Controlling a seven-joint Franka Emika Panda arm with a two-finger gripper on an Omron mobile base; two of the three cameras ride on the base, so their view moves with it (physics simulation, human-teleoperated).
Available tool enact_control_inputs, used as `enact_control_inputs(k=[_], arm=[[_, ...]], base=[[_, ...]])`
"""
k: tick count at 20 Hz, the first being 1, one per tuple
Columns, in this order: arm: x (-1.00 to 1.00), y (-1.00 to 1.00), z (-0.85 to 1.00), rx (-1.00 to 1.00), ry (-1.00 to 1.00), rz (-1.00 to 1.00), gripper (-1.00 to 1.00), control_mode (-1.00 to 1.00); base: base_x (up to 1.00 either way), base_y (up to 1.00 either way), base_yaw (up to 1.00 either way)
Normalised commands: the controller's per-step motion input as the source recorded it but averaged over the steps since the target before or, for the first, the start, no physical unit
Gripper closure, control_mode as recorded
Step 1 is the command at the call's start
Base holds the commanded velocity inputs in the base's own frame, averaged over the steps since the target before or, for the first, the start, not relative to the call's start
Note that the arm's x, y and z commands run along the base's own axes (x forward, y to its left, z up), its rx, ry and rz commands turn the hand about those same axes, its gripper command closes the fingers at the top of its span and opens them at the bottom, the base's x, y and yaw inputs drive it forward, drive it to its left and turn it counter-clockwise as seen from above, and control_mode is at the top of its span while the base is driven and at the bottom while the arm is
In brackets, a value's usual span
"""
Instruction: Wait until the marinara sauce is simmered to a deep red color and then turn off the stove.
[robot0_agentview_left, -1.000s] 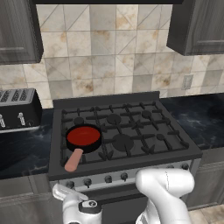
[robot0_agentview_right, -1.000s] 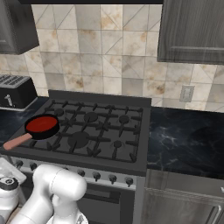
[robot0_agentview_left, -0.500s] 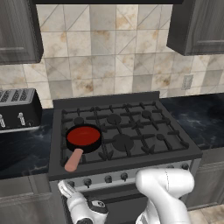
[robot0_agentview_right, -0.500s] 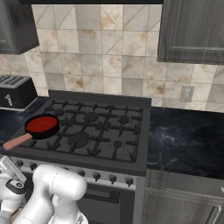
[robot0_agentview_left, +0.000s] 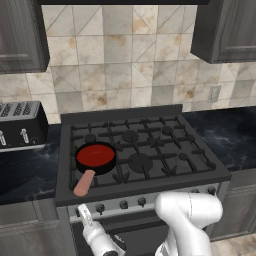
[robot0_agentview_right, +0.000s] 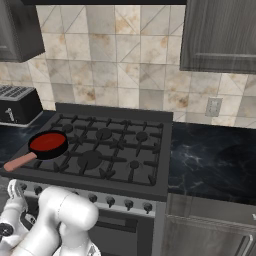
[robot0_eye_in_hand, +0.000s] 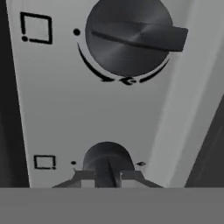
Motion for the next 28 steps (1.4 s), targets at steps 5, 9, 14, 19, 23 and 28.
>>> enact_control_inputs(k=[5, 9, 14, 19, 23, 28], arm=[[0.00, -0.10, -0.52, 0.66, 0.00, -0.20, 1.00, -1.00], [0.00, -0.01, -0.49, 0.64, 0.00, -0.24, 1.00, -1.00], [0.00, 0.00, -0.45, 0.61, 0.00, -0.29, 1.00, -1.00], [0.00, 0.00, -0.42, 0.60, -0.01, -0.31, 1.00, -1.00], [0.00, -0.01, -0.41, 0.63, 0.00, -0.30, 1.00, -1.00], [0.00, -0.06, -0.47, 0.64, 0.00, -0.30, 1.00, -1.00]], base=[[0.00, 0.00, 0.00], [0.00, 0.00, 0.00], [0.00, 0.00, 0.00], [0.00, 0.00, 0.00], [0.00, 0.00, 0.00], [0.00, 0.00, 0.00]])
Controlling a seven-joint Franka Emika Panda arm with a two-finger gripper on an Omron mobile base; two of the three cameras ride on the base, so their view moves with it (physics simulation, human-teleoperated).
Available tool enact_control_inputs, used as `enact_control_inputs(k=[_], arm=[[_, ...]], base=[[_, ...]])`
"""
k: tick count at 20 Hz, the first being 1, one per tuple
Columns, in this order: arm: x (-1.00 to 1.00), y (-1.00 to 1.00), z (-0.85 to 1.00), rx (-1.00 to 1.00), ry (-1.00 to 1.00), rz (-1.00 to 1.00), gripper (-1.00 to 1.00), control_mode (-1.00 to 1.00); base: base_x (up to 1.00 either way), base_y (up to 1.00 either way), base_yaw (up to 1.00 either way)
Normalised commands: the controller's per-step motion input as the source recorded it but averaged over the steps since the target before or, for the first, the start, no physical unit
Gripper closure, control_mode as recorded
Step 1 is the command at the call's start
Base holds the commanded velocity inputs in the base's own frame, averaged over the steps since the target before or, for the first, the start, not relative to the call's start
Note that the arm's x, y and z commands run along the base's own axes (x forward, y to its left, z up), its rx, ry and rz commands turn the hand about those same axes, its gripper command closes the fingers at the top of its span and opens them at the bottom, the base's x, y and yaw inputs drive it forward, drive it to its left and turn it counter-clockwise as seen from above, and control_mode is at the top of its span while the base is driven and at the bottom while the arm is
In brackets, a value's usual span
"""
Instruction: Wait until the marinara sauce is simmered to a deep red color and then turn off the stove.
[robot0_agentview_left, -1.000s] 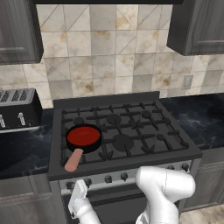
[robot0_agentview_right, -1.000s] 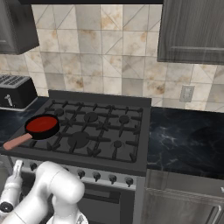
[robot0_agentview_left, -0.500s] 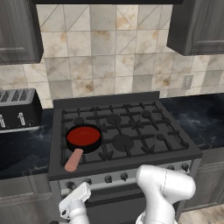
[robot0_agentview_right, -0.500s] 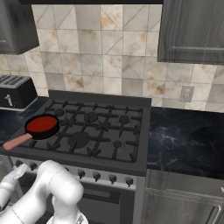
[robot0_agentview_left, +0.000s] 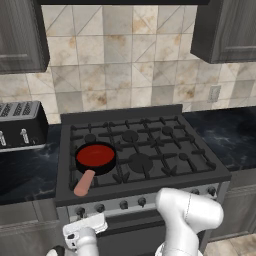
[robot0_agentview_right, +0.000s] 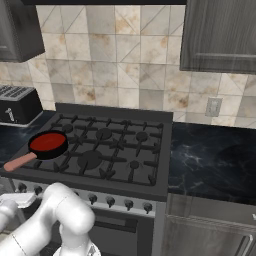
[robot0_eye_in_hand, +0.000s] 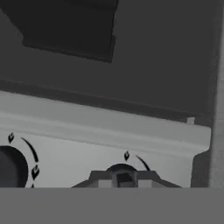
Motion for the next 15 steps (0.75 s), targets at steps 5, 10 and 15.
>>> enact_control_inputs(k=[5, 10, 15], arm=[[0.00, -0.05, -0.43, 0.63, 0.00, -0.32, 1.00, -1.00], [0.00, -0.09, -0.27, 0.59, 0.01, -0.33, 1.00, -1.00], [0.00, -0.27, -0.14, 0.66, 0.16, -0.33, 1.00, -1.00]], base=[[0.00, 0.00, 0.00], [0.00, 0.00, 0.00], [0.00, 0.00, 0.00]])
